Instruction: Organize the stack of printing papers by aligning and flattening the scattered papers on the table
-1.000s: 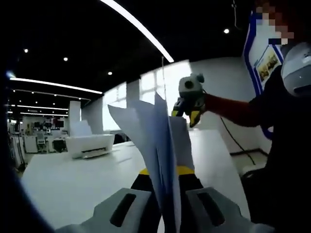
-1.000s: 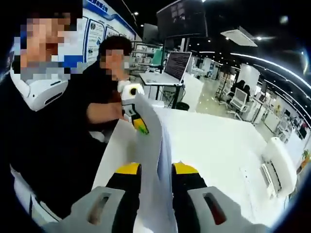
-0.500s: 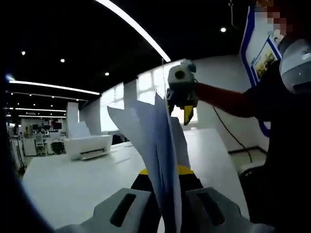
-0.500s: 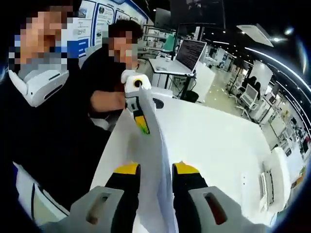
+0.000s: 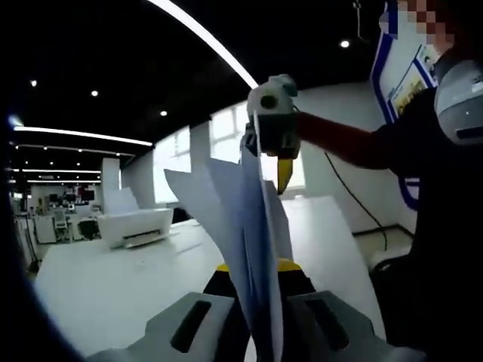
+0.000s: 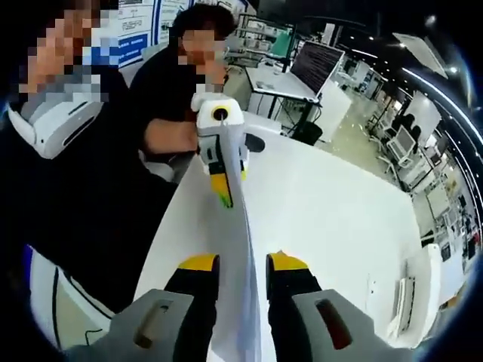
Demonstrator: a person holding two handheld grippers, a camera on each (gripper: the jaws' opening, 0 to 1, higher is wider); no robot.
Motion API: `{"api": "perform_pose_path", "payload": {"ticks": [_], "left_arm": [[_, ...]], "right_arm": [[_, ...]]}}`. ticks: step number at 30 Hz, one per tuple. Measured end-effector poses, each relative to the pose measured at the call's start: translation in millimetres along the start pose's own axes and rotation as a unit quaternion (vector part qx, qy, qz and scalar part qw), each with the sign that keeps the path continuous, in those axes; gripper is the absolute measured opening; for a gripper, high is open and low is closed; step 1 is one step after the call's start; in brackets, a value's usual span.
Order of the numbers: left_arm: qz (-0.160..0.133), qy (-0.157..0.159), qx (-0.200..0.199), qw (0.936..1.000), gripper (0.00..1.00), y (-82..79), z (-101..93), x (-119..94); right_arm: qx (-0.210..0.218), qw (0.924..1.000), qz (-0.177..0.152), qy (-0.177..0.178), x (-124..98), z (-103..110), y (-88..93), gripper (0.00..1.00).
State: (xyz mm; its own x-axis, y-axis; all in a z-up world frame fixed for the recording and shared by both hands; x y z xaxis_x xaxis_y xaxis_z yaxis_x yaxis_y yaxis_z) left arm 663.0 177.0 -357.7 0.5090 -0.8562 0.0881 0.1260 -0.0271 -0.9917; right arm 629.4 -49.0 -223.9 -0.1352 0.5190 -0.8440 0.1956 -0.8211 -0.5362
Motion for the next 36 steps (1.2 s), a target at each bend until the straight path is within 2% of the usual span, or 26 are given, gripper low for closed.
{"api": "perform_pose_path", "payload": {"ticks": [2, 5, 6, 12, 24, 30, 33, 36], "left_arm": [[0.001, 0.000, 0.000, 1.0000, 0.05, 0.4, 2.5, 0.7], [0.001, 0.000, 0.004, 1.0000, 0.05, -6.0, -23.2, -2.0], [0.002, 0.000, 0.003, 1.0000, 0.05, -6.5, -25.6, -2.1], [0.010, 0.001, 0.014, 0.9999, 0.05, -20.6, -71.9, -5.6], [0.017, 0.007, 0.029, 0.9994, 0.05, -25.6, -83.5, -3.9], [0.021, 0.009, 0.033, 0.9992, 0.05, -26.0, -80.4, -3.4], [0.021, 0.011, 0.034, 0.9991, 0.05, -26.4, -79.5, -3.3], [0.025, 0.012, 0.038, 0.9989, 0.06, -24.9, -79.5, -2.4]], "right_arm": [[-0.005, 0.9999, 0.012, -0.003, 2.9, -0.7, -3.9, 0.20], [-0.010, 0.9991, 0.041, -0.007, 9.9, -3.2, -8.4, 0.20], [-0.010, 0.9988, 0.046, -0.008, 11.8, -4.0, -9.2, 0.20], [-0.015, 0.9963, 0.082, -0.021, 22.3, -6.6, -10.3, 0.19], [-0.025, 0.9906, 0.127, -0.043, 42.7, -8.2, -12.3, 0.16], [-0.024, 0.9881, 0.140, -0.060, 56.2, -7.7, -7.8, 0.09], [-0.018, 0.9864, 0.148, -0.069, 61.2, -7.9, -4.7, 0.00], [-0.018, 0.9855, 0.153, -0.071, 63.6, -6.7, -3.6, 0.00]]}}
Point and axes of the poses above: the point that each gripper's makers call its tool centre point, and the gripper's own axes: x roughly forward along the fingers, z roughly to its left, y roughly out of its underside, the point moved 9 cm from there along -x, roughly backward along the fingers, and after that the axes turned 12 degrees about -y, right-handed, at the moved point
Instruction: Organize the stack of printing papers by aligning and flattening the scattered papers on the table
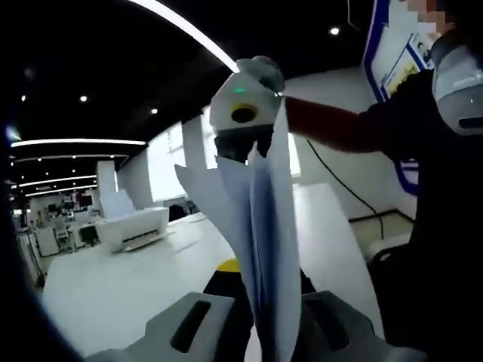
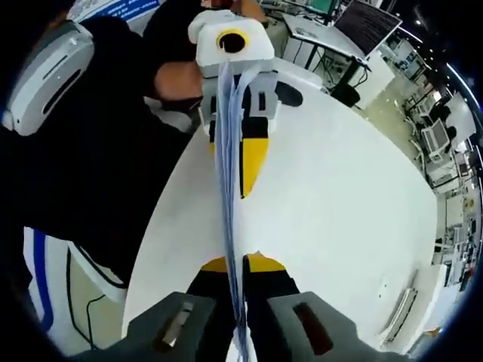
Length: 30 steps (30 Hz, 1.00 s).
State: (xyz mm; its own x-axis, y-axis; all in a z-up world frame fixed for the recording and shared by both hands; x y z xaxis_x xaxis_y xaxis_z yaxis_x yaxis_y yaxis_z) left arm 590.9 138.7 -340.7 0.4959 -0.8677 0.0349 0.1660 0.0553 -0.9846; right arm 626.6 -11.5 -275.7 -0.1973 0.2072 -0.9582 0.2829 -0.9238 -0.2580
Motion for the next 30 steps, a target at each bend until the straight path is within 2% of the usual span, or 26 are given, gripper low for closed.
{"api": "perform_pose_path", "payload": {"ticks": [4, 8, 12, 22, 30], "left_arm": [[-0.003, -0.007, 0.002, 1.0000, 0.06, 1.4, 3.7, 0.1], [-0.013, -0.016, 0.002, 0.9998, 0.06, -2.6, -1.6, -0.3], [-0.019, -0.032, -0.012, 0.9992, 0.13, -3.3, 8.3, 0.8], [-0.044, -0.055, -0.028, 0.9971, 0.31, -8.3, 18.1, -6.6], [-0.050, -0.058, -0.035, 0.9964, 0.35, -6.6, 19.3, -9.8]], "right_arm": [[0.008, 1.0000, -0.003, 0.005, -0.7, -1.3, 0.9, 0.00], [0.023, 0.9997, -0.007, 0.011, -5.1, 2.5, 1.3, 0.00], [0.017, 0.9996, -0.008, 0.022, -10.0, 10.4, 2.7, 0.00], [0.001, 0.9966, -0.050, 0.066, -29.9, 26.7, 7.8, 0.00], [-0.012, 0.9916, -0.087, 0.095, -47.5, 39.4, 10.2, 0.00]]}}
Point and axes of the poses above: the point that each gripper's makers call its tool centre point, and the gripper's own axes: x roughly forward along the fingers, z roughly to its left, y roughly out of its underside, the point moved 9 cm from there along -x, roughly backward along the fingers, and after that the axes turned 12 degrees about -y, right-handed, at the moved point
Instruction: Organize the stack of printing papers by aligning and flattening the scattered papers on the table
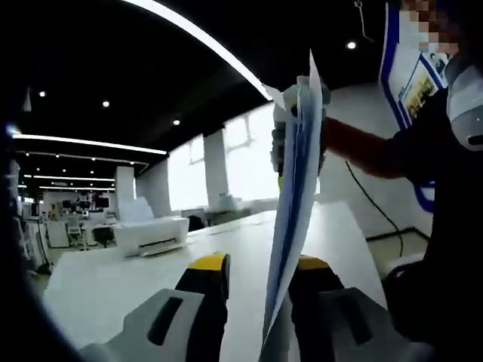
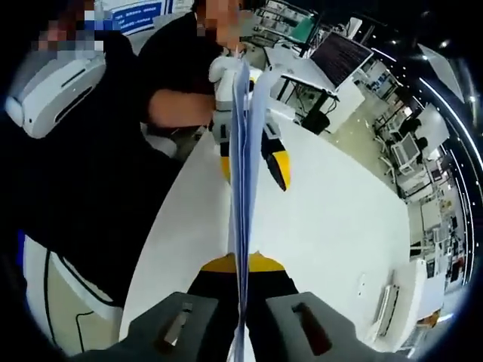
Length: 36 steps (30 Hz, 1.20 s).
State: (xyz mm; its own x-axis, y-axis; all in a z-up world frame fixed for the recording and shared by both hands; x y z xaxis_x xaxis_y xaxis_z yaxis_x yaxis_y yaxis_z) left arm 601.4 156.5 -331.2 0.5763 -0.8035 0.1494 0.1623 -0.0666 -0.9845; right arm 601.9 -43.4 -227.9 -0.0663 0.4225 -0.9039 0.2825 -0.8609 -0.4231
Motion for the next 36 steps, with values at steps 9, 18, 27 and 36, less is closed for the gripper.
{"api": "perform_pose_path", "payload": {"ticks": [9, 18, 27, 36], "left_arm": [[-0.030, 0.002, -0.028, 0.9992, 0.35, -0.7, 7.2, -6.7], [-0.065, -0.001, -0.079, 0.9947, 0.36, -2.8, 15.6, -6.7], [-0.107, 0.008, -0.103, 0.9888, 0.38, -16.2, 19.2, 3.9], [-0.117, 0.013, -0.122, 0.9855, 0.40, -22.2, 21.6, 11.5]], "right_arm": [[0.005, 0.9976, -0.062, 0.031, -19.3, 6.2, 2.6, 0.00], [0.007, 0.9842, -0.170, 0.049, -39.3, 14.0, 3.1, 0.00], [0.019, 0.9551, -0.289, 0.063, -41.2, 20.7, 10.0, 0.00], [0.029, 0.9176, -0.389, 0.075, -37.0, 28.4, 25.1, 0.00]]}}
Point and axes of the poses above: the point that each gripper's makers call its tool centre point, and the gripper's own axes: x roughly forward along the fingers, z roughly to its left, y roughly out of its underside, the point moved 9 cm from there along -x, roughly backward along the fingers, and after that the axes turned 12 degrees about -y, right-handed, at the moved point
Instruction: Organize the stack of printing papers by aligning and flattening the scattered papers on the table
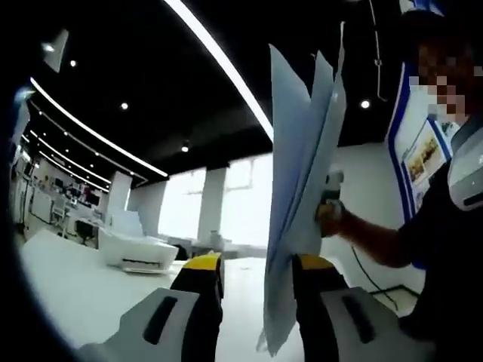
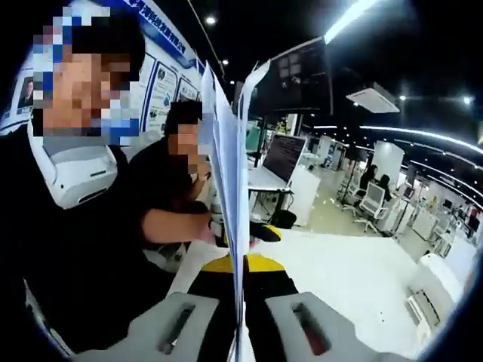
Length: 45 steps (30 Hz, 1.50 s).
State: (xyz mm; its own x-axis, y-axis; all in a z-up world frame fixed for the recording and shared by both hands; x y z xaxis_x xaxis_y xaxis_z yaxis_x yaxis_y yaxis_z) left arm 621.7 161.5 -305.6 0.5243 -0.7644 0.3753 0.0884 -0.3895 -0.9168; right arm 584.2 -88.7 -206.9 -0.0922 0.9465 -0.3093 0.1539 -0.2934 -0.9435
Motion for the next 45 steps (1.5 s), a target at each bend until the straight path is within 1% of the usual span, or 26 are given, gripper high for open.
{"api": "perform_pose_path", "payload": {"ticks": [1, 3, 8, 10, 13, 17, 20, 23, 24, 28, 29, 32, 35, 36, 38, 40, 42, 45], "left_arm": [[-0.001, 0.001, 0.001, 1.0000, 0.41, -1.0, -0.3, 0.8], [-0.003, 0.000, 0.003, 1.0000, 0.42, -2.7, -0.1, 3.2], [-0.003, 0.006, 0.005, 1.0000, 0.41, -7.5, -3.4, 7.4], [-0.003, 0.009, 0.004, 1.0000, 0.39, -9.0, -5.4, 7.6], [0.003, 0.012, 0.006, 0.9999, 0.35, -11.0, -8.4, 7.9], [0.013, 0.018, 0.004, 0.9997, 0.25, -13.1, -14.6, 7.7], [0.018, 0.019, 0.019, 0.9995, 0.23, -13.3, -18.0, 7.8], [0.029, 0.018, 0.020, 0.9992, 0.18, -13.2, -17.7, 7.5], [0.032, 0.016, 0.020, 0.9991, 0.17, -13.2, -17.6, 7.5], [0.045, 0.014, 0.030, 0.9984, 0.06, -12.7, -18.9, 7.2], [0.055, 0.002, 0.044, 0.9975, 0.06, -12.0, -18.6, 7.5], [0.072, -0.012, 0.063, 0.9954, 0.06, -10.1, -18.4, 8.1], [0.075, -0.025, 0.080, 0.9936, 0.06, -8.7, -18.8, 7.3], [0.076, -0.032, 0.086, 0.9929, 0.06, -8.4, -18.4, 6.7], [0.077, -0.049, 0.113, 0.9894, 0.06, -8.0, -16.8, 5.4], [0.078, -0.060, 0.137, 0.9857, 0.06, -5.4, -17.1, 3.7], [0.078, -0.062, 0.139, 0.9853, 0.06, -1.3, -16.8, 2.2], [0.074, -0.066, 0.143, 0.9847, 0.06, 8.7, -16.5, -1.4]], "right_arm": [[0.000, 1.0000, -0.004, 0.000, -0.2, 0.2, 0.3, 0.00], [0.009, 0.9993, -0.036, -0.002, -1.6, 0.8, 4.3, 0.00], [0.027, 0.9950, -0.096, 0.003, -2.7, 0.9, 15.6, 0.00], [0.030, 0.9939, -0.106, 0.003, -2.7, 1.7, 17.8, 0.00], [0.033, 0.9911, -0.128, 0.016, -3.2, 3.2, 25.8, 0.00], [0.043, 0.9862, -0.157, 0.033, -3.3, 2.4, 33.3, 0.00], [0.048, 0.9832, -0.170, 0.045, -1.0, 2.0, 38.9, 0.00], [0.055, 0.9794, -0.186, 0.057, 2.7, 2.3, 44.7, 0.00], [0.057, 0.9787, -0.188, 0.060, 3.0, 2.1, 46.3, 0.00], [0.061, 0.9748, -0.199, 0.080, 6.5, 2.5, 54.3, 0.00], [0.064, 0.9722, -0.205, 0.094, 8.3, 0.7, 58.8, 0.00], [0.069, 0.9684, -0.202, 0.128, 10.2, -4.3, 67.0, 0.00], [0.060, 0.9672, -0.194, 0.152, 13.4, -5.9, 69.6, 0.00], [0.059, 0.9671, -0.193, 0.155, 15.0, -6.0, 69.9, 0.00], [0.042, 0.9683, -0.179, 0.169, 17.9, -7.7, 71.7, 0.00], [0.038, 0.9695, -0.170, 0.172, 22.5, -7.5, 75.8, 0.00], [0.039, 0.9695, -0.169, 0.174, 24.1, -7.8, 80.3, 0.00], [0.046, 0.9676, -0.174, 0.177, 26.0, -7.5, 92.0, 0.00]]}}
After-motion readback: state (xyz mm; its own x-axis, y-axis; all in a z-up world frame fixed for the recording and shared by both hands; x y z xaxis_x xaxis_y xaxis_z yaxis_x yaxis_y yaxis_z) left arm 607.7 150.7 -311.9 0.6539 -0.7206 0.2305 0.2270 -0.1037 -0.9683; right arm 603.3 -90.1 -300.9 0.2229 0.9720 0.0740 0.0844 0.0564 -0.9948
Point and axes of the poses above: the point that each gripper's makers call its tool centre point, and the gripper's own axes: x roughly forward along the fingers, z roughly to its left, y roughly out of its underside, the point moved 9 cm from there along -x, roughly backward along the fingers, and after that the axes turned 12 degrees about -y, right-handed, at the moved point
